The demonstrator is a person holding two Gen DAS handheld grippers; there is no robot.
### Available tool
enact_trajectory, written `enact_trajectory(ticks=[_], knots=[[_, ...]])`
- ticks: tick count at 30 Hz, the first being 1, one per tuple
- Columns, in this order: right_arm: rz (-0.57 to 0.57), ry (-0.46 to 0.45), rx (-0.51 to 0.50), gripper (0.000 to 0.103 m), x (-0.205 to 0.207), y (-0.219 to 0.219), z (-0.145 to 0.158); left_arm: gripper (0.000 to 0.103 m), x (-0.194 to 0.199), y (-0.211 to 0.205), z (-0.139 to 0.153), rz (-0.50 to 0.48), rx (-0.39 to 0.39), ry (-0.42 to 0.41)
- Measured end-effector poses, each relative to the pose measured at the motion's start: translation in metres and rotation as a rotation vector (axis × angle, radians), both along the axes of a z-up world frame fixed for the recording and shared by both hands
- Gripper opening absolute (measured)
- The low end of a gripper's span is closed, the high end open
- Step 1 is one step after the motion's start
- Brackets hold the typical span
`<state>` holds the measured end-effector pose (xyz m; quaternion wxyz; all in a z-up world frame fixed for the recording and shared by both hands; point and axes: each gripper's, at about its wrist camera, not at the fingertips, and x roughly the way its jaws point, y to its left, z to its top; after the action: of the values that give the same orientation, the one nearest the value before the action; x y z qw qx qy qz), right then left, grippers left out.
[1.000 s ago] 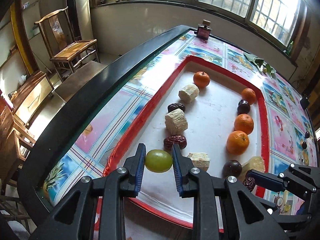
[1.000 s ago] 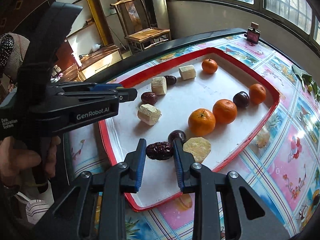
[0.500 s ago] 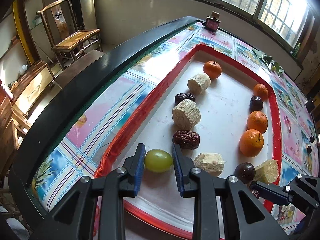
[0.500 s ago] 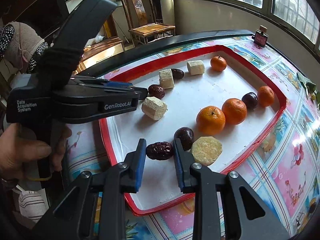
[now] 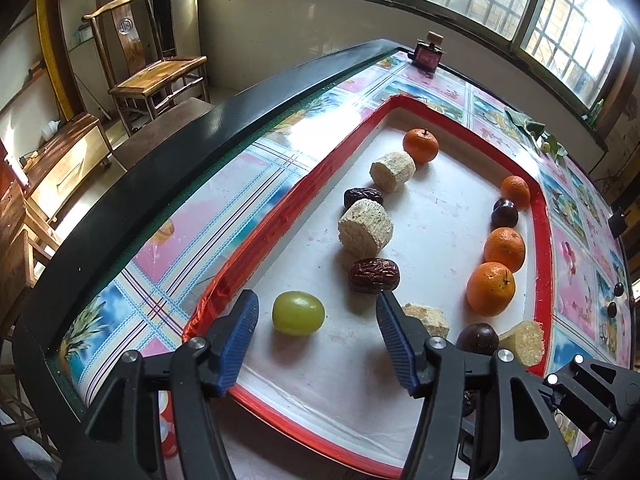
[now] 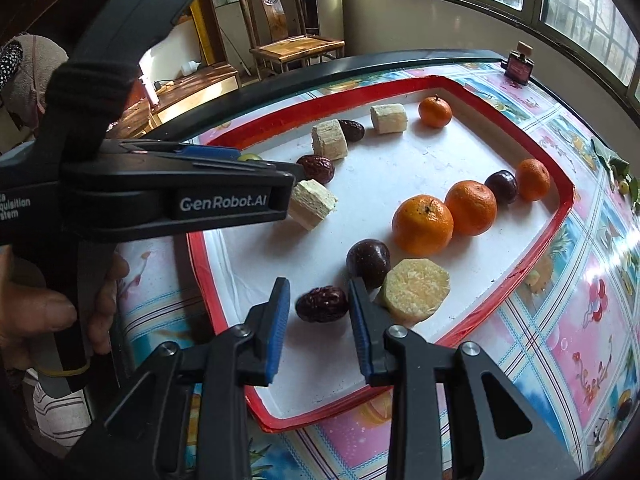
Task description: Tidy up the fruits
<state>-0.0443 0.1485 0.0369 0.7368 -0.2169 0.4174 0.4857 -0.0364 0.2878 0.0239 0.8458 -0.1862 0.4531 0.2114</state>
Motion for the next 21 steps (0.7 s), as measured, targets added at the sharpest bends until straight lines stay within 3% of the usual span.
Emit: enact_trajectory(ticks=[8, 13, 21], knots=[[-0.030, -0.032, 0.034, 0.044, -0.005, -0.017, 0.015, 0.068, -0.008, -0.007, 0.007, 0.029, -0.013, -0.034], [-0.048, -0.025, 0.084, 0.048, -0.011, -0.044, 0.031, 0.079, -0.018, -0.025, 0.022, 0.037, 0.016, -0.079], [-0.069, -0.001, 0.121, 0.056, -0.021, -0.095, 0.039, 0.080, -0.039, -0.063, 0.033, 0.030, -0.010, -0.117]])
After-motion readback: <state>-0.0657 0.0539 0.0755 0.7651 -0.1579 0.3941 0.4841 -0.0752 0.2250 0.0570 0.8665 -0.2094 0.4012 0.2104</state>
